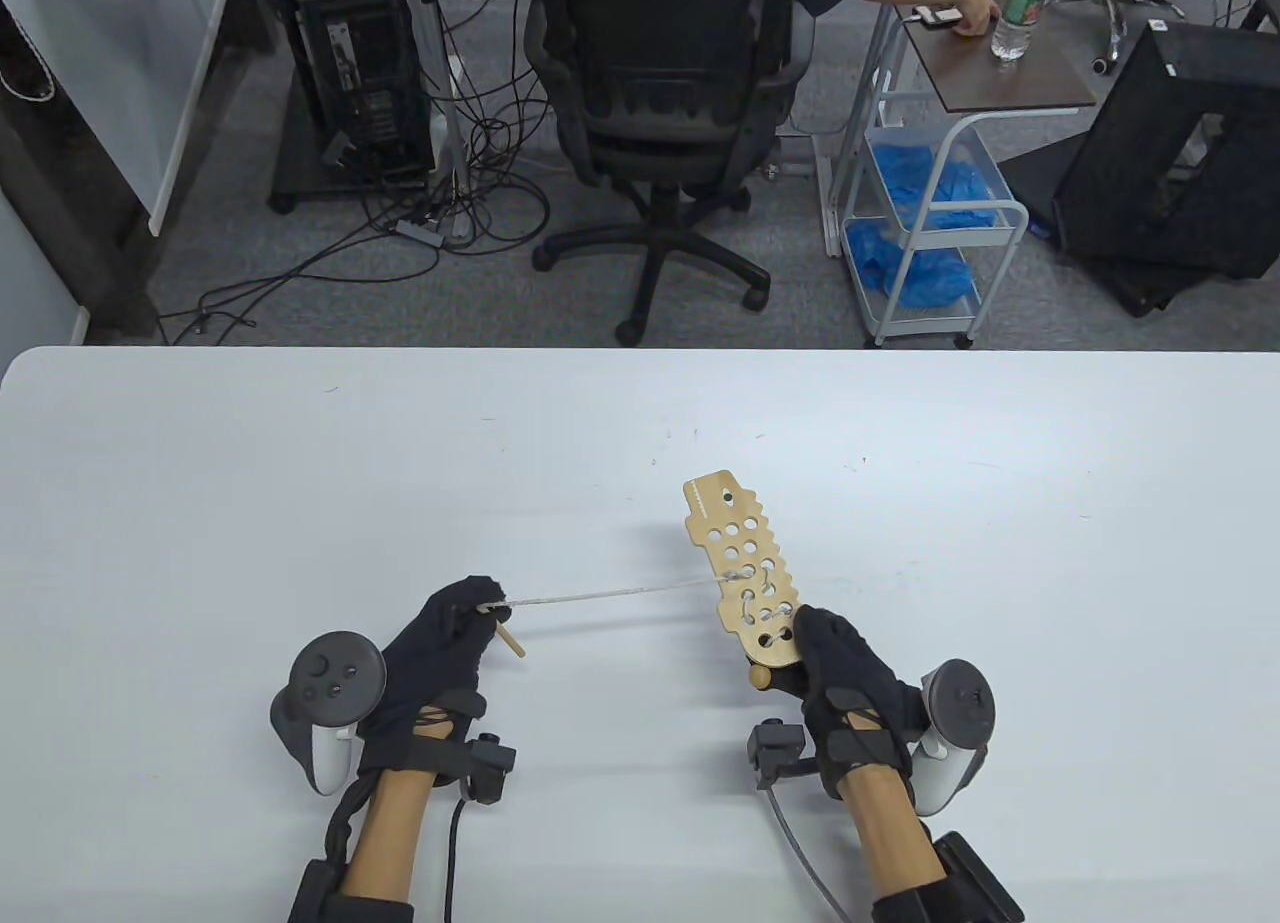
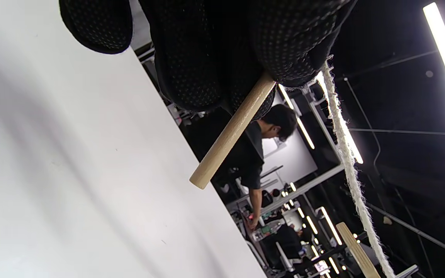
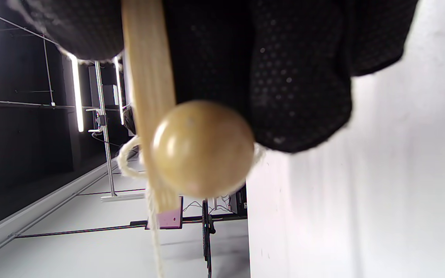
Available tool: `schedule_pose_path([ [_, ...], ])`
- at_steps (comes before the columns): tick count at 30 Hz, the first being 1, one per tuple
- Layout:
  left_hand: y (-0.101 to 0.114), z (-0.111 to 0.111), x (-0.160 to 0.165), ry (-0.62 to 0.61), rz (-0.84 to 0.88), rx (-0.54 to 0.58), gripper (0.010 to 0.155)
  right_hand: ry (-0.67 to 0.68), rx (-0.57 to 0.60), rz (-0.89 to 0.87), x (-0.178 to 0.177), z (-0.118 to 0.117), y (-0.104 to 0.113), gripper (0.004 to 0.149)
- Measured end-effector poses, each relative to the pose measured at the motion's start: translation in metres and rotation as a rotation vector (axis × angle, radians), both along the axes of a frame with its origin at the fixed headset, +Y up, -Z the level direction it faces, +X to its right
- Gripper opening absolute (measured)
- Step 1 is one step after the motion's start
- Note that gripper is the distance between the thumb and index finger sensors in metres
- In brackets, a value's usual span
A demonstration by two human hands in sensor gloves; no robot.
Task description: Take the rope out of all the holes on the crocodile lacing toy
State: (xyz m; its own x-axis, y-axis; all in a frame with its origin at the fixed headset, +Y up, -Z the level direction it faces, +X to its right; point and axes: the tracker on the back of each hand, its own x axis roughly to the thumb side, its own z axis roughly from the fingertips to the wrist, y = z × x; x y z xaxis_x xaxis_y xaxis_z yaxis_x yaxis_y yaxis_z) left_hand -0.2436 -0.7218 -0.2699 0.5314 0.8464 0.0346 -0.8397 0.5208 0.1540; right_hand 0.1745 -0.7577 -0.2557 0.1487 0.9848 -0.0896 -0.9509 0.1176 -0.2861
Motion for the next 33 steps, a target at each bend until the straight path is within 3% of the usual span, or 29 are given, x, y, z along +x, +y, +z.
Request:
schedule_pose_path([
  [22,-0.008,-0.003,-0.019,0.126,0.023,-0.03,0.046,-0.015,-0.04,0.011,0.009,-0.006,-0.004,0.047],
  [33,-0.014,-0.003,-0.029,0.145,0.147,-0.061,0.047,-0.053,-0.062,-0.053,0.016,-0.006,-0.008,0.048],
])
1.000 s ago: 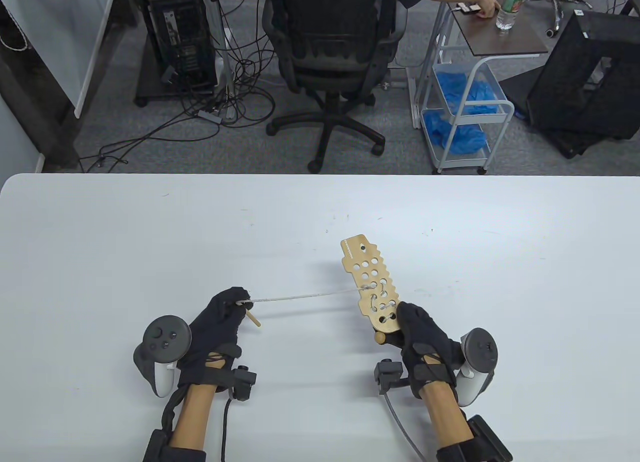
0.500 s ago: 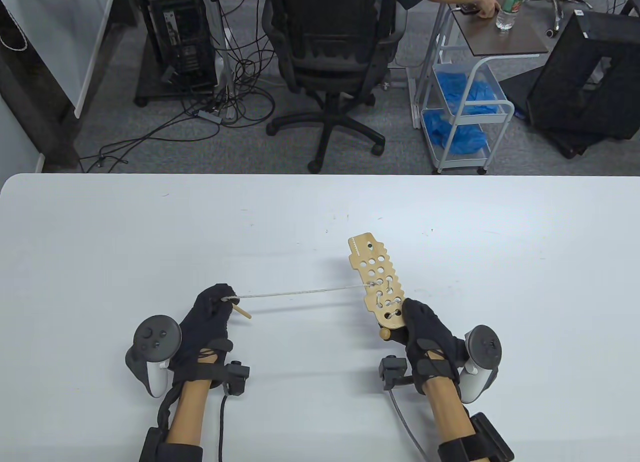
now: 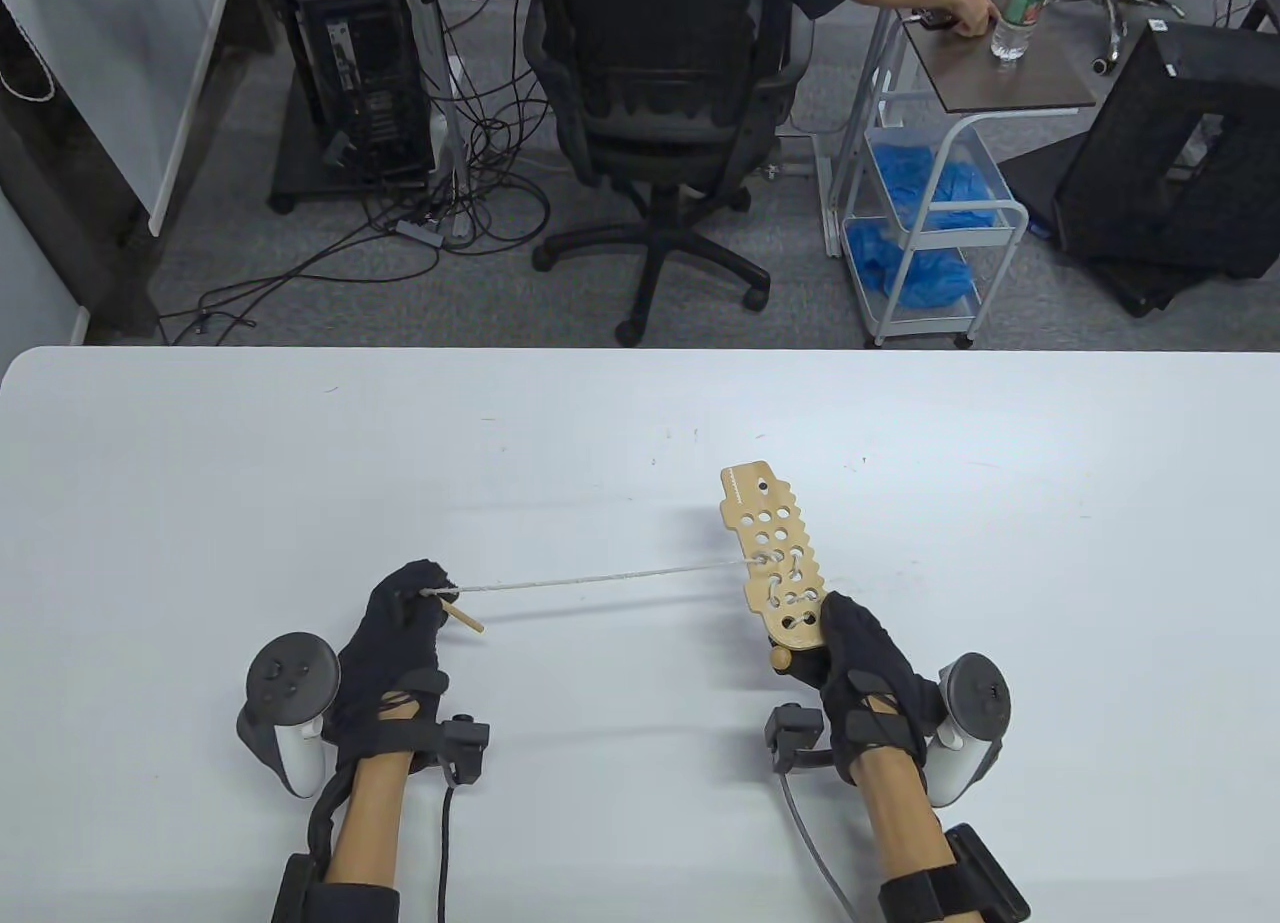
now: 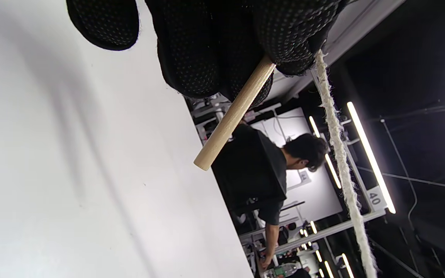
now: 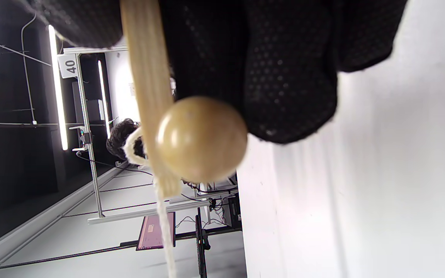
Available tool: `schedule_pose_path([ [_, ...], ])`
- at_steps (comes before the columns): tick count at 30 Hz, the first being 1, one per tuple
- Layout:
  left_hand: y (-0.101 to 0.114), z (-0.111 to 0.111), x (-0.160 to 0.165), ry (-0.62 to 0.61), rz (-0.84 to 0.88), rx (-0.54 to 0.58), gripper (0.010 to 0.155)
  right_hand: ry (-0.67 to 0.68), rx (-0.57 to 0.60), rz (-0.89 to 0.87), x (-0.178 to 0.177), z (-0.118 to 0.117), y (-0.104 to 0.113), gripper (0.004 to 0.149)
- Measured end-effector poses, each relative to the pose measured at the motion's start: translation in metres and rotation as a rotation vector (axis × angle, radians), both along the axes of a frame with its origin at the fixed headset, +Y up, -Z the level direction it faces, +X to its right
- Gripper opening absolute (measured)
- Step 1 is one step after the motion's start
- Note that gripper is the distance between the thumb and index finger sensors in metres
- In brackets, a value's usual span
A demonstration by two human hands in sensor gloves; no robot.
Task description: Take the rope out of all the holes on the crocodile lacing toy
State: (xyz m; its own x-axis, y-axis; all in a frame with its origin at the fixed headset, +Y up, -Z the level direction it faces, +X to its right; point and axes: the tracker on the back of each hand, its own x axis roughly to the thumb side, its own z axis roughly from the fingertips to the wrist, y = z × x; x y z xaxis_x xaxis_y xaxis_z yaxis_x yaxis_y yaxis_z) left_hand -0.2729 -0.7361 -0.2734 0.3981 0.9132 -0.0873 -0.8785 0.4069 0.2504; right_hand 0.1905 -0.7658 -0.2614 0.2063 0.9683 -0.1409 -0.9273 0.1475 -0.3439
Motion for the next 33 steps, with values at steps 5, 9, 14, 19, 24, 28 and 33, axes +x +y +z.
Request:
schedule_pose_path([
  [5,-0.0009,-0.0002,-0.0017,0.008,0.001,-0.007,0.047,0.001,-0.003,-0.001,0.0,-0.0001,0.0005,0.048],
  [9,-0.0015,-0.0003,-0.0034,0.009,0.016,-0.012,0.046,-0.004,-0.006,-0.007,0.0009,-0.0002,0.0007,0.048],
  [14,-0.002,-0.0002,-0.0046,0.013,0.02,-0.016,0.046,-0.014,-0.011,-0.018,0.0028,-0.0001,0.0002,0.048],
  [19,-0.0017,0.0003,-0.0055,0.017,0.025,-0.017,0.046,-0.025,-0.014,-0.039,0.0041,0.0005,0.0005,0.048],
  [24,-0.002,0.0007,-0.0074,0.024,0.031,-0.017,0.046,-0.036,-0.018,-0.059,0.0051,0.0009,0.0004,0.048],
  [28,-0.0026,0.0009,-0.0085,0.028,0.037,-0.02,0.046,-0.048,-0.022,-0.082,0.0059,0.002,0.0009,0.048],
  [33,-0.0029,0.0009,-0.0088,0.031,0.04,-0.022,0.046,-0.062,-0.03,-0.117,0.0065,0.0038,0.0009,0.048],
])
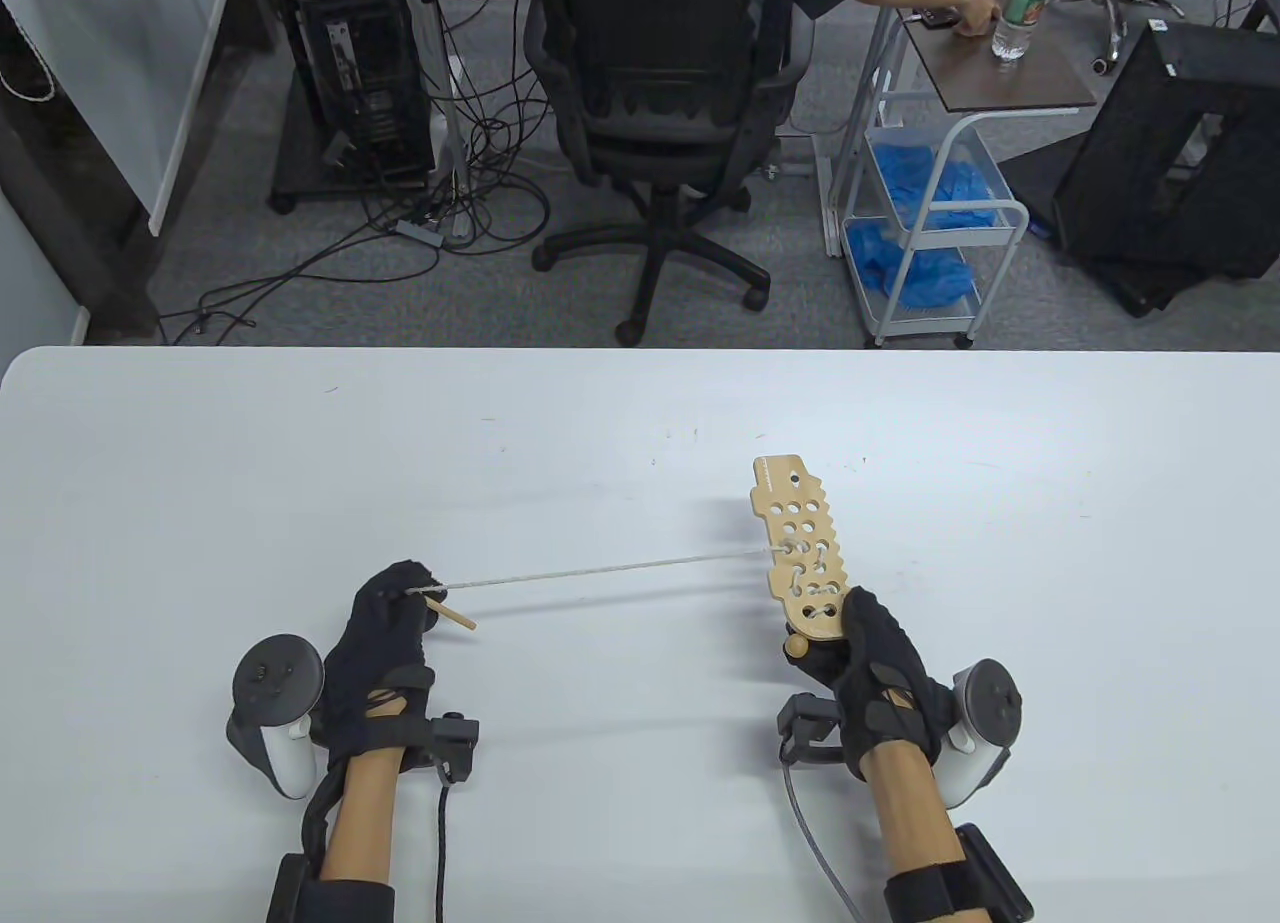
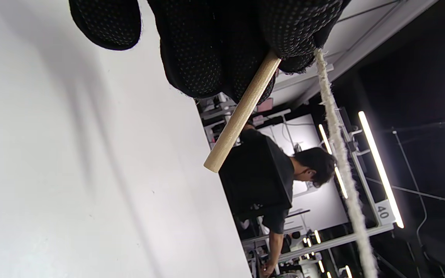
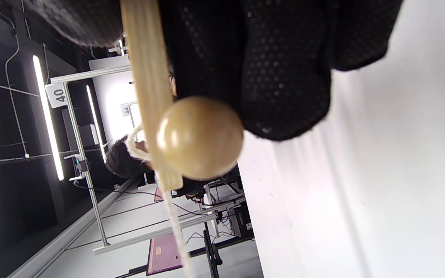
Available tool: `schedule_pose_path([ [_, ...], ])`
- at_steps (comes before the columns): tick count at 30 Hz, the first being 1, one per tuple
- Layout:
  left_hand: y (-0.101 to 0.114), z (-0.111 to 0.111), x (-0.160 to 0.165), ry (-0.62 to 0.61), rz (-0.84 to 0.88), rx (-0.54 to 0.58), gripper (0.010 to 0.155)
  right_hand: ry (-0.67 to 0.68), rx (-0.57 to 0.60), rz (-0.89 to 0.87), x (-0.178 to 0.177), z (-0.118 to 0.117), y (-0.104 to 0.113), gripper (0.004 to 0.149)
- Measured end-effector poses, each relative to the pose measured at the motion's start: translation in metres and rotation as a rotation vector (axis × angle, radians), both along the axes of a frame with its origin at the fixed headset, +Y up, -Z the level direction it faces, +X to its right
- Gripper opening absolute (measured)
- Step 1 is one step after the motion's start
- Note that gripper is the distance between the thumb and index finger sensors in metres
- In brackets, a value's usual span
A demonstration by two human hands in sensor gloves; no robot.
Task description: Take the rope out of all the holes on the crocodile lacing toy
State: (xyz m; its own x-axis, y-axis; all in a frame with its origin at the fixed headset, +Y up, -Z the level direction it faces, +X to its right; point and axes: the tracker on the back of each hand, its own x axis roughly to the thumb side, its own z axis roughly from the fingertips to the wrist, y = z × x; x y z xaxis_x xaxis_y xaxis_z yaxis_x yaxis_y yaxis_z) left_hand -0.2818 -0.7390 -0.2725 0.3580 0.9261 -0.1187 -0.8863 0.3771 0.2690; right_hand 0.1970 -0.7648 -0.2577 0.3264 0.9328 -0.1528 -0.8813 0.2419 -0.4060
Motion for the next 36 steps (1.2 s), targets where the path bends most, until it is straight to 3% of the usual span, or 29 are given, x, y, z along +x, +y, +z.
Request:
schedule_pose_path([
  [13,0.0,0.0,-0.001,0.006,0.002,0.002,0.046,-0.047,-0.024,-0.113,0.004,0.002,-0.003,0.048],
  [21,0.0,0.005,-0.009,0.103,0.019,0.001,0.045,-0.084,-0.032,-0.17,0.008,0.005,-0.005,0.049],
  [28,-0.001,0.009,-0.014,0.156,0.076,0.019,0.044,-0.054,-0.019,-0.086,0.002,0.005,-0.002,0.048],
  [36,0.008,0.011,0.003,0.124,-0.025,0.087,0.044,0.035,0.023,0.025,-0.02,0.006,-0.001,0.048],
])
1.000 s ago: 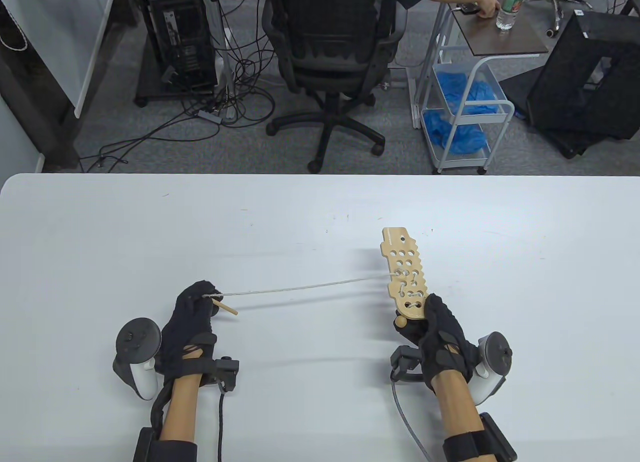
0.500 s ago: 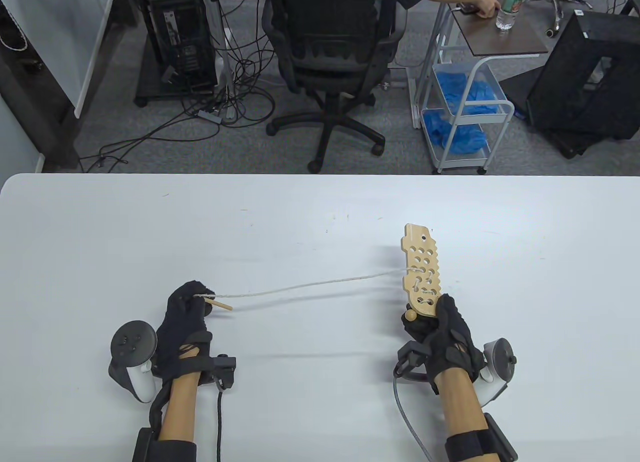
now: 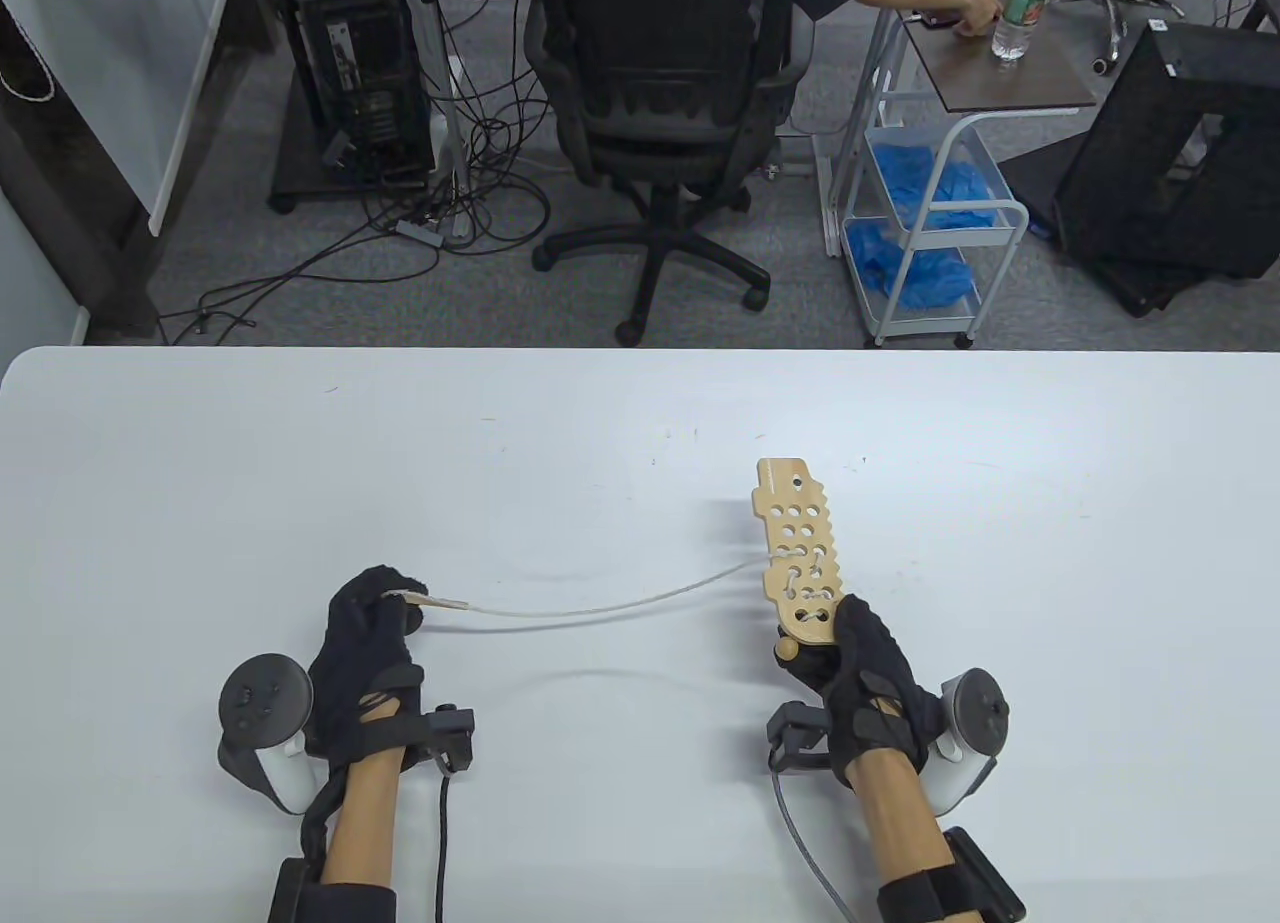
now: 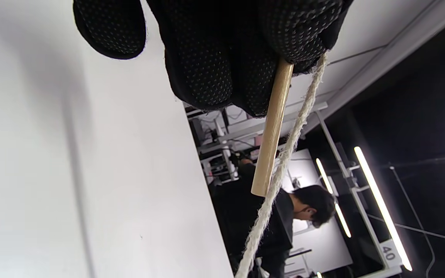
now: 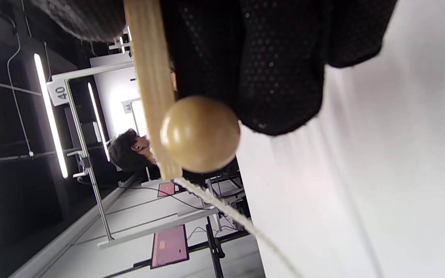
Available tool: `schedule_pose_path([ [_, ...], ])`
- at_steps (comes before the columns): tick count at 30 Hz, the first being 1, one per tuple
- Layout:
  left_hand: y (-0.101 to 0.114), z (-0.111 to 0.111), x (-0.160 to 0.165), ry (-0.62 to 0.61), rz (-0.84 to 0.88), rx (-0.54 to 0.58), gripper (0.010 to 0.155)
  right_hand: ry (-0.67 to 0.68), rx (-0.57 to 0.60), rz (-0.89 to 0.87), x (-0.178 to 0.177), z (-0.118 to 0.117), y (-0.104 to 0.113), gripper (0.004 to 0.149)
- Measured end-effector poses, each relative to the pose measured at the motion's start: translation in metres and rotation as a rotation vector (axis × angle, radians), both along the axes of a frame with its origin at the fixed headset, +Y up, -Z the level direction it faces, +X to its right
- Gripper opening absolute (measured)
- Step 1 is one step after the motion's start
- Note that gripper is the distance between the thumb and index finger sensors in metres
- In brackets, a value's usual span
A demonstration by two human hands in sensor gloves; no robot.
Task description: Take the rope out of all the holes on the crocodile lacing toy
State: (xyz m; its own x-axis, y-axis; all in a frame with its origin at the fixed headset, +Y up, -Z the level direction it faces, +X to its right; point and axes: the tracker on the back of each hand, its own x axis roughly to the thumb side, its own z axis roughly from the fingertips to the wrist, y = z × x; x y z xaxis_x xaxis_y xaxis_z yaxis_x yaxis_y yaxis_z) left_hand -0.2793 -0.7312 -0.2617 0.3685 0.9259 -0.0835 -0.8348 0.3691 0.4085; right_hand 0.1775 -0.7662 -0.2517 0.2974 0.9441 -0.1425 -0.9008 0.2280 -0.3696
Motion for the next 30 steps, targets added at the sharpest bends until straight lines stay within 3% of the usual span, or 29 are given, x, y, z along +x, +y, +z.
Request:
schedule_pose_path([
  [17,0.039,0.014,0.072,-0.251,-0.363,0.237,0.041,0.246,0.143,0.353,-0.06,0.009,0.006,0.048],
  [30,0.047,0.022,0.096,-0.332,-0.516,0.294,0.04,0.298,0.196,0.469,-0.074,0.012,0.012,0.048],
])
